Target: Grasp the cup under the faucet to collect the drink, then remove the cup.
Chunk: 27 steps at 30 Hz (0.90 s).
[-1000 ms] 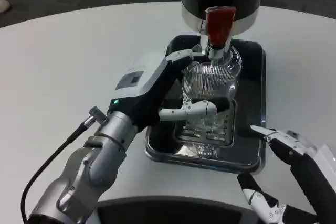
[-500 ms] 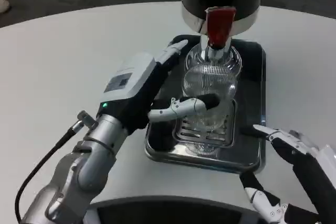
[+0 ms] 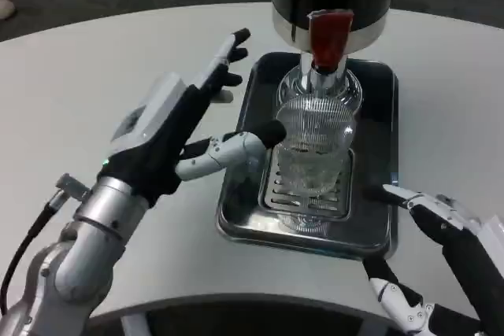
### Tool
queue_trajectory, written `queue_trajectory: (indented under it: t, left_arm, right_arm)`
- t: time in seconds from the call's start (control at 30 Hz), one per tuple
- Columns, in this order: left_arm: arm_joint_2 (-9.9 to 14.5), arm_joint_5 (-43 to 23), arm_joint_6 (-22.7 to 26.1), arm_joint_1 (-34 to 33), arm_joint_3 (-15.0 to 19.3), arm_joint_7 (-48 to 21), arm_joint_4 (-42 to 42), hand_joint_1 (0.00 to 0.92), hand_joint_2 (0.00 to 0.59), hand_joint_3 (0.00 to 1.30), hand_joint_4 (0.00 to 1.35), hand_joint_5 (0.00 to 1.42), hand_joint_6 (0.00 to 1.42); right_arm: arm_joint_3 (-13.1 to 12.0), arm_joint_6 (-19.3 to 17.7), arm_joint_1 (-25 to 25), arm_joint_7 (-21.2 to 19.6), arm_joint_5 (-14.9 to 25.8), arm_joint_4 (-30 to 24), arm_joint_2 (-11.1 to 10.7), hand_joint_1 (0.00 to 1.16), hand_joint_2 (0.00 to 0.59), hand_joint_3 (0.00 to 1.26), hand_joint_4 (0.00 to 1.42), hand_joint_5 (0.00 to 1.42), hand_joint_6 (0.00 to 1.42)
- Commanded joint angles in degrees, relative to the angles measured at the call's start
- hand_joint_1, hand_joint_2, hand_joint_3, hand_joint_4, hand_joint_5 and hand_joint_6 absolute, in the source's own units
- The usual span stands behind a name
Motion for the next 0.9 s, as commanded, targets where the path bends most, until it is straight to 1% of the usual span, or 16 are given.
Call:
queue_trajectory:
  t: [0.03,0.17,0.4,0.53,0.73,0.9]
  left_arm:
    - [1.1,-6.2,-0.8,3.1,3.3,-4.0,-4.8,0.0,0.0,0.07,0.07,0.21,0.26]
    - [1.4,-15.4,1.0,3.6,6.4,-9.6,-8.1,0.0,0.0,0.1,0.12,0.23,0.24]
    - [1.2,-23.7,4.1,1.9,8.9,-15.3,-9.5,0.0,0.0,0.14,0.17,0.26,0.21]
    - [1.0,-30.7,7.2,-0.8,10.1,-19.8,-8.6,0.0,0.0,0.17,0.18,0.28,0.21]
    - [2.2,-37.4,11.1,-5.7,11.1,-27.4,-5.5,0.0,0.0,0.16,0.17,0.28,0.22]
    - [4.2,-43.0,15.3,-10.4,12.2,-36.1,-2.2,0.0,0.0,0.13,0.14,0.25,0.2]
  right_arm:
    - [-0.2,-0.7,0.4,-0.3,0.2,0.0,0.1,0.63,0.468,0.25,0.19,0.13,0.03]
    - [-0.2,-0.6,0.0,-0.2,0.3,0.3,0.1,0.63,0.468,0.25,0.19,0.13,0.03]
    - [0.3,-0.6,-0.2,-0.3,0.0,0.6,0.2,0.63,0.468,0.25,0.19,0.13,0.03]
    - [0.4,-0.6,-0.1,-0.3,-0.1,0.6,0.2,0.63,0.468,0.25,0.19,0.13,0.03]
    - [0.3,-0.6,0.0,-0.4,-0.1,0.6,0.3,0.63,0.468,0.25,0.19,0.13,0.03]
    - [0.1,-0.7,0.1,-0.6,0.0,0.6,0.3,0.63,0.468,0.25,0.19,0.13,0.03]
